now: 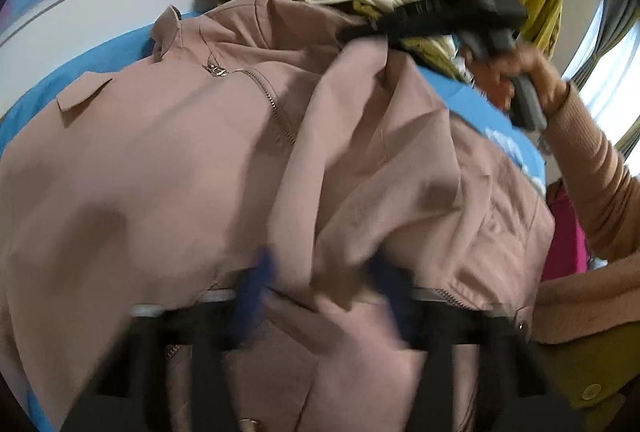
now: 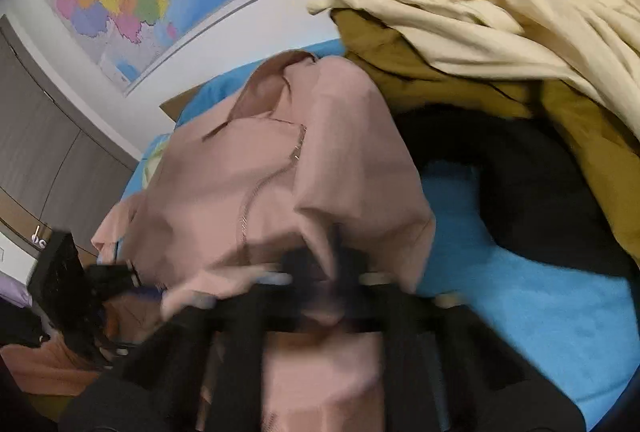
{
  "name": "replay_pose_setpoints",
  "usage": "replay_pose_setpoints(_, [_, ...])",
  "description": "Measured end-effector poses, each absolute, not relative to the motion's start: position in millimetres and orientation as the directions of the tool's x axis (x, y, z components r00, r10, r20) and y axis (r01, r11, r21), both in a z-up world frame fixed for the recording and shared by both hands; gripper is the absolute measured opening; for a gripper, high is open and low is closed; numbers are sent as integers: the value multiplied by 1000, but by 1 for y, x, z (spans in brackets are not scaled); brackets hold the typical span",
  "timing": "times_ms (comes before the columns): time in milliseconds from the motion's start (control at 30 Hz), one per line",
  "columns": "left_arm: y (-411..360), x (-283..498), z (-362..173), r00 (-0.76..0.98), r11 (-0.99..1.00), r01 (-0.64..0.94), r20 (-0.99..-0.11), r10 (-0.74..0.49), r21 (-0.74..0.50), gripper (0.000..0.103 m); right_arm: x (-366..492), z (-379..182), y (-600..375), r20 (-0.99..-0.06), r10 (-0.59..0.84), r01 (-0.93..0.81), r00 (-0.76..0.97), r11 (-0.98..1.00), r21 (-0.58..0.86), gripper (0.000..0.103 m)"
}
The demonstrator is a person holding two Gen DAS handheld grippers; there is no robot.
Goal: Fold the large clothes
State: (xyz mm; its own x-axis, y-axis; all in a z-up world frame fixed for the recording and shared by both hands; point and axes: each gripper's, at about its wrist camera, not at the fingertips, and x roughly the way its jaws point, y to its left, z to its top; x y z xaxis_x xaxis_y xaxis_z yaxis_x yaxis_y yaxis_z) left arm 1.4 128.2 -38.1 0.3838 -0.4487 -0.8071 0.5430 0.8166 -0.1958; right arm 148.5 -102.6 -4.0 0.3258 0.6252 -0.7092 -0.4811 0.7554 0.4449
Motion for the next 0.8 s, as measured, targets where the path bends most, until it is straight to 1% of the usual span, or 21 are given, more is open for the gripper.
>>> replay_pose_setpoints(33, [132,5,-35,395,826,530,-806,-441,-192,8,151,2,-103,-695,634,-475,338,753,455,3])
replay_pose_setpoints(67, [140,7,-30,413,836,511,-797,-441,-198,8,155,12,-102,-676,644,-468,359,751,466,3])
replay_pose_setpoints(133, [165,16,-10,486,866,459,-759,-433,-200,6,165,30,-99,-626,668,-455,403,740,496,3])
replay_pose_setpoints(200, [182,22,3,543,902,400,-752,-374,-161,4,176,33,-92,-628,660,-447,412,747,492,3])
replay_pose_setpoints(233, [192,24,9,576,922,366,-748,-331,-126,4,181,28,-80,-651,642,-453,404,759,468,3])
replay_pose_setpoints(267, [199,27,13,598,937,336,-747,-290,-96,5,185,19,-67,-700,591,-464,401,790,401,6])
replay_pose_setpoints(333, [212,29,14,632,968,250,-760,-155,11,7,190,-2,-52,-765,517,-470,385,823,320,27])
replay_pose_setpoints(367, [216,29,12,636,973,230,-762,-123,34,19,190,-8,-52,-769,522,-474,370,818,327,48])
replay_pose_setpoints(400, [219,28,11,633,974,225,-765,-122,31,32,188,-11,-57,-763,526,-466,375,819,335,57])
replay_pose_setpoints(433, [223,26,9,632,975,220,-764,-129,17,43,183,-10,-67,-745,534,-460,400,820,341,57])
replay_pose_setpoints(467, [225,23,8,631,976,218,-763,-141,1,49,179,-8,-72,-734,544,-463,406,815,348,58])
replay_pose_setpoints(500, [229,22,5,618,972,233,-764,-182,-43,50,173,-4,-83,-717,554,-461,422,813,357,64])
replay_pose_setpoints(533, [233,17,2,601,963,254,-767,-226,-85,58,165,-1,-100,-695,563,-450,447,813,370,68])
replay_pose_setpoints(567, [236,13,1,588,956,269,-768,-256,-114,73,160,0,-109,-685,572,-444,452,810,384,76])
replay_pose_setpoints(600, [235,10,-3,572,948,286,-768,-288,-142,80,154,-3,-121,-680,585,-436,441,802,407,78])
replay_pose_setpoints(633, [231,7,-8,565,942,302,-770,-298,-143,82,151,-7,-125,-683,593,-431,427,797,422,78])
replay_pose_setpoints(700, [220,-1,-22,539,937,329,-791,-290,-119,82,141,-22,-133,-699,608,-419,376,785,457,79])
replay_pose_setpoints(767, [210,2,-37,505,933,342,-817,-280,-108,82,133,-38,-132,-721,607,-431,333,778,457,79])
replay_pose_setpoints(800, [205,3,-46,486,935,344,-834,-260,-91,80,129,-45,-130,-731,607,-440,311,774,456,76])
